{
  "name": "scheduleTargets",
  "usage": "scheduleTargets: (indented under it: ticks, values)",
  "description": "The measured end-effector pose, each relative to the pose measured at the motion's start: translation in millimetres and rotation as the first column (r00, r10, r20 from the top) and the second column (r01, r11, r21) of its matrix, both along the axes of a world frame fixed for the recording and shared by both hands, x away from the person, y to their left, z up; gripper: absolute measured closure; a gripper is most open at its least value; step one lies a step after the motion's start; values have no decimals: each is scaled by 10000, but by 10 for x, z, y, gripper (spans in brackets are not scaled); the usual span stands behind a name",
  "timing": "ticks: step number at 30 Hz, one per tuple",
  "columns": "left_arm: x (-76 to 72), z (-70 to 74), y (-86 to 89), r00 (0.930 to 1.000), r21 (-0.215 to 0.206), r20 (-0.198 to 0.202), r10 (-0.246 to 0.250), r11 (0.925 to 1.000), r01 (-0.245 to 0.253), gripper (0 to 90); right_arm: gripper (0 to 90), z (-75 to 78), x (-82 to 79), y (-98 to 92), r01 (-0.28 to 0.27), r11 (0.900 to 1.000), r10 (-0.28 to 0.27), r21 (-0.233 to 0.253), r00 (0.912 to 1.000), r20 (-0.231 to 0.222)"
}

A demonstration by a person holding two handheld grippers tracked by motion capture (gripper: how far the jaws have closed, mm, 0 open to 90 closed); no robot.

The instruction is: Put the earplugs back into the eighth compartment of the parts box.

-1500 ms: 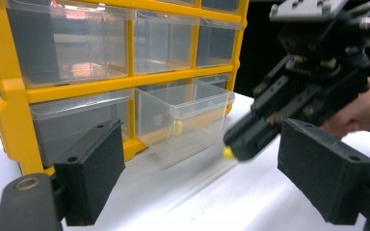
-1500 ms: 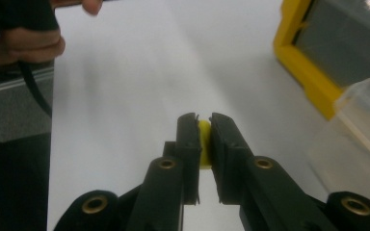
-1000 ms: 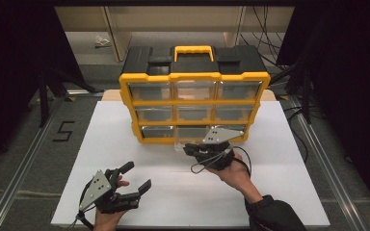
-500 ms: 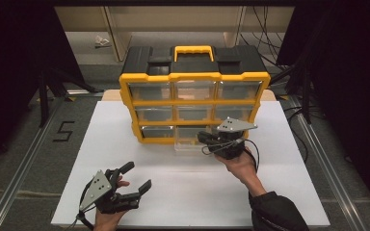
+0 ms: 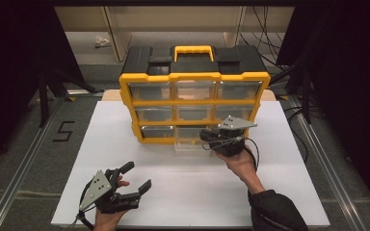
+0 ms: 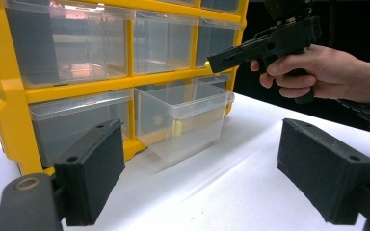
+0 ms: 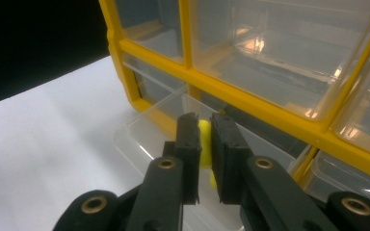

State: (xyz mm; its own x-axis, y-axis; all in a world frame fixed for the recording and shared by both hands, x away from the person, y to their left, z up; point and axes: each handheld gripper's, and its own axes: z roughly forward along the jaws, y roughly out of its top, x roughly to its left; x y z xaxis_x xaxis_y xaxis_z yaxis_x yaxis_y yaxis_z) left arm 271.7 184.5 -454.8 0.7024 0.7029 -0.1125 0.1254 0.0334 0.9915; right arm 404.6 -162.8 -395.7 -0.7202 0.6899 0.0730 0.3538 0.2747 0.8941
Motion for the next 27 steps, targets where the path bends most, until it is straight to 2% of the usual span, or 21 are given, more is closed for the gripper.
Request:
scheduleTargets:
  ticks: [17, 21, 24, 27]
  values:
    - [-1, -1, -6, 10000, -1, -16, -21, 10000, 21, 163, 803, -88, 93, 73, -20, 9995, 13, -306, 9997, -249]
    - [-1, -1, -6, 10000, 1, -24, -34, 10000, 34, 163, 673, -84, 100, 76, -75, 9997, 64, -215, 9988, -495]
    - [-1, -1, -6, 10000, -13, -5, -32, 10000, 32, 163, 588, -49, 84, 70, -31, 10000, 31, 6, 9991, -418]
    - [-1, -1, -3, 10000, 1, -21, -25, 10000, 25, 163, 546, 2, 55, 51, -81, 9998, 86, 190, 9996, -274]
